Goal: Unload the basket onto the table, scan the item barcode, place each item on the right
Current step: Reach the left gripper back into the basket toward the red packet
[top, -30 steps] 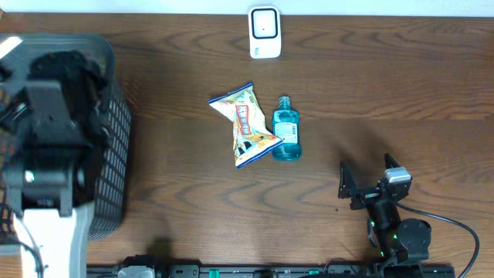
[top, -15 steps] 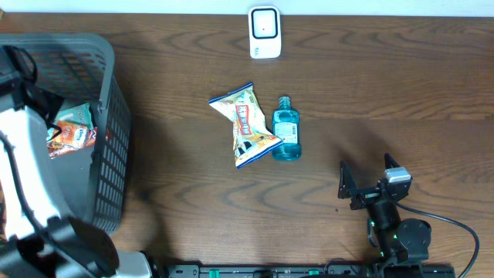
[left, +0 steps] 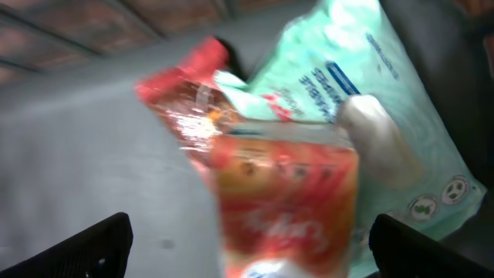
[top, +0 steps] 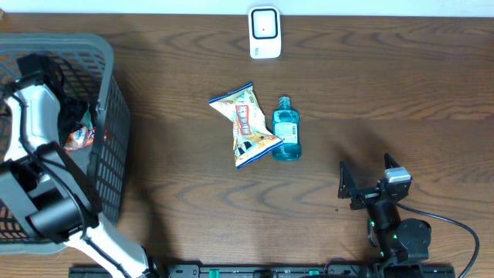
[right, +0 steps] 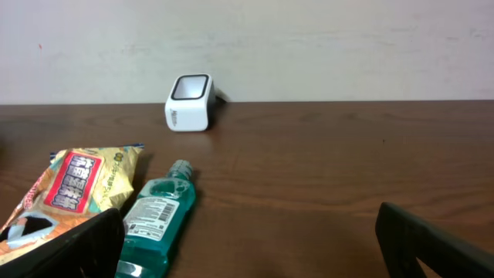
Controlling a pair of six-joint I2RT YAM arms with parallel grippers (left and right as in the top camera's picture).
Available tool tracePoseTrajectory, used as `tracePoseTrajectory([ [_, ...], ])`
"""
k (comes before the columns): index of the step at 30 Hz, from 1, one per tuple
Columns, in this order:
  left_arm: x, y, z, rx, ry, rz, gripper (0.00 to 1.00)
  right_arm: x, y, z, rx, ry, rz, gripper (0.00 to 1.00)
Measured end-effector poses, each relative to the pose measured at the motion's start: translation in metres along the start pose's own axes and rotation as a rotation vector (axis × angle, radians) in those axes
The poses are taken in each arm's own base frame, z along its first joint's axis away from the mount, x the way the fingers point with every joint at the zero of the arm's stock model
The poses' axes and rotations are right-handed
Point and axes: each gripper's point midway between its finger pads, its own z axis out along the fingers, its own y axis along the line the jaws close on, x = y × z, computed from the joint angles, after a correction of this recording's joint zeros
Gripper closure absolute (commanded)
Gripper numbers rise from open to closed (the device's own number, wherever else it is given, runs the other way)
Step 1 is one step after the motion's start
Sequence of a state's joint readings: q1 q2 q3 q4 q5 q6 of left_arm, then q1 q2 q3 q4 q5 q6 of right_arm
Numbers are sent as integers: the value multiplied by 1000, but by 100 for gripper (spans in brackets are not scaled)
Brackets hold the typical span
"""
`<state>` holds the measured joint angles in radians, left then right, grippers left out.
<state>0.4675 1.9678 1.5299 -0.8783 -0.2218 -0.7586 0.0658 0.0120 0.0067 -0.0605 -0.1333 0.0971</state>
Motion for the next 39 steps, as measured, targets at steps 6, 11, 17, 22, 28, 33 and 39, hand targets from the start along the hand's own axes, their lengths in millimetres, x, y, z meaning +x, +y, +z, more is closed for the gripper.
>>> tracePoseTrajectory([
  [6,19,-2,28,-32,90,22,1,0,0,0,0,0,0,1],
  [11,22,1,27,-41,100,34,19,0,0,0,0,0,0,1],
  [17,18,1,13,-13,86,61,33,0,0,0,0,0,0,1],
  [22,-3,0,-41,97,-15,36,34,0,0,0,0,0,0,1],
  [28,-23,8,-111,233,-149,-8,2,0,0,0,0,0,0,1],
  [33,-21,11,-103,214,-139,3,1,0,0,0,0,0,0,1],
  [39,1,14,-42,118,-40,51,1,0,0,0,0,0,0,1],
])
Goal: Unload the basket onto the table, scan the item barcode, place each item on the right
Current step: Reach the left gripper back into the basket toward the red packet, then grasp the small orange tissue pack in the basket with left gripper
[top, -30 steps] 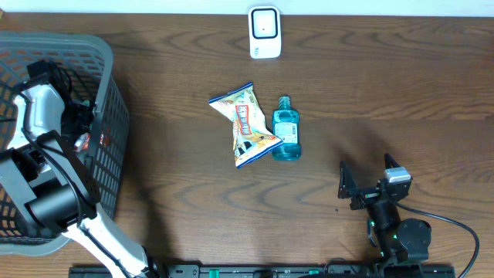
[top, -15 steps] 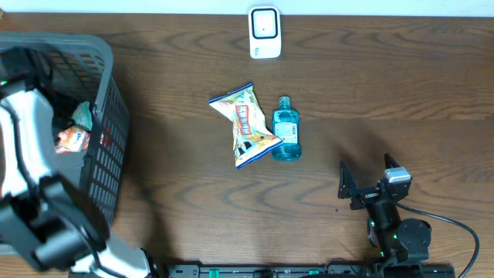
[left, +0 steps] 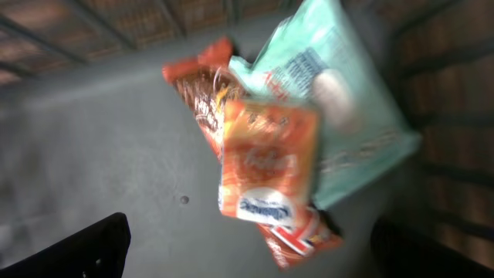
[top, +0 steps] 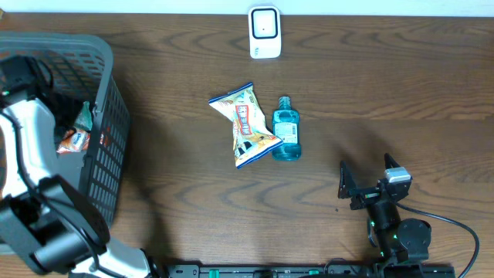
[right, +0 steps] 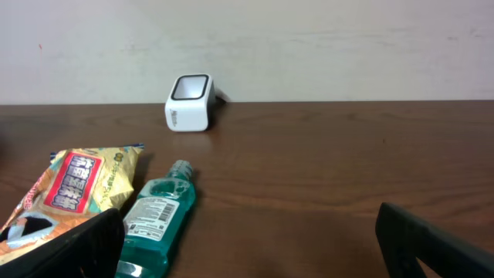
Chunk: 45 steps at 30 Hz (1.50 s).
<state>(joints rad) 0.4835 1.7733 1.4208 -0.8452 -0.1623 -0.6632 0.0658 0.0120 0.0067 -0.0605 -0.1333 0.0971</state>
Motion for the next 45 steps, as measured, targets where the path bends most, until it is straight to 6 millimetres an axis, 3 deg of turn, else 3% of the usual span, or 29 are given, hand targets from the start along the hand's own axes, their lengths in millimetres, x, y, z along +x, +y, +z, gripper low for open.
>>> tracePoseTrajectory([
  [5,15,3,31,-24,36,26,1,0,0,0,0,0,0,1],
  [17,11,-3,39,-2,12,34,0,0,0,0,0,0,0,1],
  [20,16,-2,52,-23,37,43,14,0,0,0,0,0,0,1],
  [23,26,1,69,-55,75,53,42,0,0,0,0,0,0,1],
  [31,30,3,76,-71,96,102,55,0,0,0,0,0,0,1],
  [35,30,5,71,-72,94,135,57,0,0,0,0,0,0,1],
  [39,19,2,48,-34,46,133,57,0,0,0,0,0,0,1],
  [45,-10,-2,-27,95,-112,79,57,0,0,0,0,0,0,1],
])
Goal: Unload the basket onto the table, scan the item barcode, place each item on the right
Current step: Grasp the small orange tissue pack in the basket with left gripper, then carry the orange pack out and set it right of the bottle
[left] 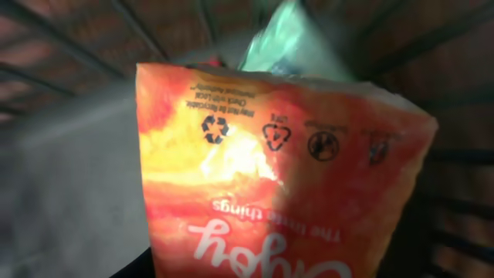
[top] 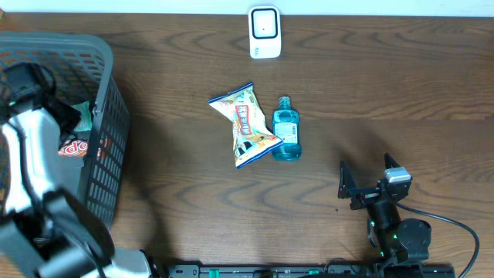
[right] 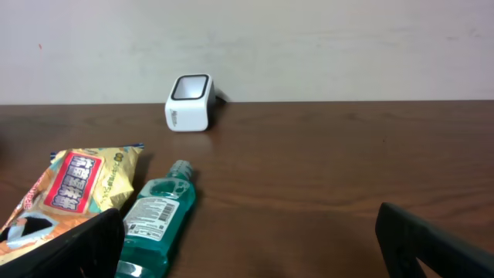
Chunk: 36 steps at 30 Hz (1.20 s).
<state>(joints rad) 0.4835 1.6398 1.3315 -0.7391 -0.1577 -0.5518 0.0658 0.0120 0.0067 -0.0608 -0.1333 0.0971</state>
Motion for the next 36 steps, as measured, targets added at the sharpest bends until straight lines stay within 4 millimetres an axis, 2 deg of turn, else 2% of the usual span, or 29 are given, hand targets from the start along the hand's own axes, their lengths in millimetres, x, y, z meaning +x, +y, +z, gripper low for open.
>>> tracePoseTrajectory([
  [5,-18,-6,-70,159,-116,-64,57,0,0,0,0,0,0,1],
  [10,-12,-23,-143,408,-162,-101,57,0,0,0,0,-1,0,1],
  [14,16,-48,-209,647,-162,-36,57,0,0,0,0,-1,0,1],
  [17,52,-71,-252,806,-130,71,57,0,0,0,0,0,0,1],
  [20,85,-91,-279,912,-94,175,57,0,0,0,0,0,0,1],
  [24,130,-120,-294,982,-37,315,57,0,0,0,0,0,0,1],
  [29,186,-167,-293,1009,19,464,57,0,0,0,0,0,0,1],
  [32,230,-205,-285,1029,59,553,57,0,0,0,0,0,0,1],
  [36,300,-247,-261,1028,121,667,57,0,0,0,0,0,0,1],
])
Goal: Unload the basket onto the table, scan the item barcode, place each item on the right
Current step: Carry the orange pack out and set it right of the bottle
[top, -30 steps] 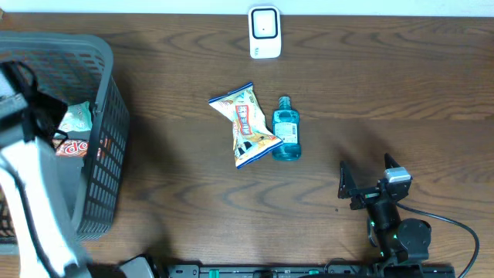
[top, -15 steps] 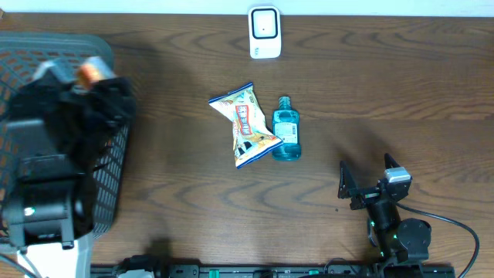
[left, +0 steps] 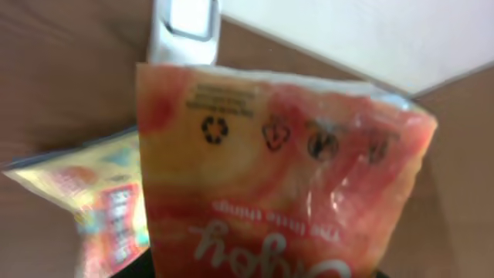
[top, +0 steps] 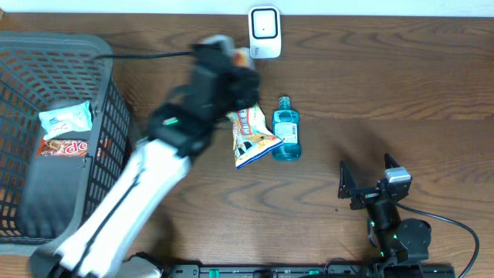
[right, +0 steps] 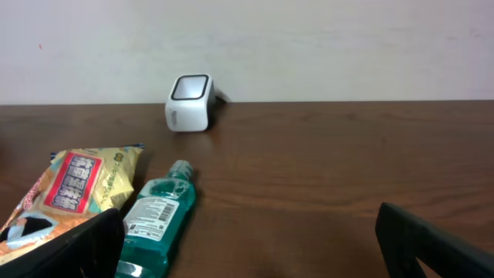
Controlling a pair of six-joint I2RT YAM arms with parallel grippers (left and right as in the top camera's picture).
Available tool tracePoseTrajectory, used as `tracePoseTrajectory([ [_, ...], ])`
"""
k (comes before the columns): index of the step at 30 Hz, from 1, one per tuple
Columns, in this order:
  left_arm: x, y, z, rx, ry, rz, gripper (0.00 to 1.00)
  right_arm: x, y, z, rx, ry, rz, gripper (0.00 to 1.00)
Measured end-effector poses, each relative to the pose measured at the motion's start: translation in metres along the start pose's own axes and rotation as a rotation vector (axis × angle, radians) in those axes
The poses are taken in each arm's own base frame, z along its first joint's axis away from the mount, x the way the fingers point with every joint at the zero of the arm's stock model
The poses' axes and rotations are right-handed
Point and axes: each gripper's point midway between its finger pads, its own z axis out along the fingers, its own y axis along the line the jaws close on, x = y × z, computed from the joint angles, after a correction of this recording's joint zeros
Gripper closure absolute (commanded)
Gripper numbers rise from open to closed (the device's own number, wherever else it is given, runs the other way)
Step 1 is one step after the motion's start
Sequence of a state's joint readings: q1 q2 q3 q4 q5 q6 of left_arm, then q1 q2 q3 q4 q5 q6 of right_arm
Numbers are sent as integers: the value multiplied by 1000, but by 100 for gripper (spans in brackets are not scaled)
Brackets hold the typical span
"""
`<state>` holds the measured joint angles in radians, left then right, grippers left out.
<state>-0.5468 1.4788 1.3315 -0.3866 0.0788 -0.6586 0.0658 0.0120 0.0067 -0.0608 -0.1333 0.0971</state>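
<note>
An orange snack packet [left: 278, 177] fills the left wrist view, printed side towards the camera, with my left gripper [top: 231, 63] shut on it; the fingers are hidden behind it. The white barcode scanner [left: 185, 31] stands just beyond the packet's top edge, at the table's far edge [top: 264, 32]. In the overhead view the left arm reaches across the table and is blurred. My right gripper [top: 364, 185] sits open and holds nothing at the front right.
A yellow snack bag [top: 245, 127] and a teal mouthwash bottle [top: 286, 133] lie mid-table below the left gripper. The grey mesh basket [top: 108, 93] at the left holds a mint-green packet [top: 65, 120] and a red-brown packet [top: 65, 147].
My left gripper, then inside the basket holding the orange packet, is now over the table close in front of the scanner, still shut on the packet. The right arm has not moved.
My left gripper was open over the packets in the basket, and still open over them a moment later. Then it was shut on the orange packet inside the basket. Now it holds that packet out by the scanner. The right arm stayed still throughout.
</note>
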Motion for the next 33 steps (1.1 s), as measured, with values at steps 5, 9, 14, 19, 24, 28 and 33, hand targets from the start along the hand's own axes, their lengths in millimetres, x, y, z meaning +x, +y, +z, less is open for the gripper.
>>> tracePoseTrajectory([
  [5,64,-18,81,12,121,75,57,0,0,0,0,0,0,1],
  [9,122,-15,134,-3,212,130,57,0,0,0,0,-1,0,1],
  [14,175,-2,170,-30,291,168,57,0,0,0,0,0,0,1],
  [19,200,-2,176,-34,332,201,55,0,0,0,0,0,0,1],
  [24,205,-6,173,-26,343,242,40,0,0,0,0,0,0,1],
  [28,200,-9,161,-25,351,265,29,0,0,0,0,0,0,1],
  [33,164,-41,123,52,281,359,17,0,0,0,0,0,0,1],
])
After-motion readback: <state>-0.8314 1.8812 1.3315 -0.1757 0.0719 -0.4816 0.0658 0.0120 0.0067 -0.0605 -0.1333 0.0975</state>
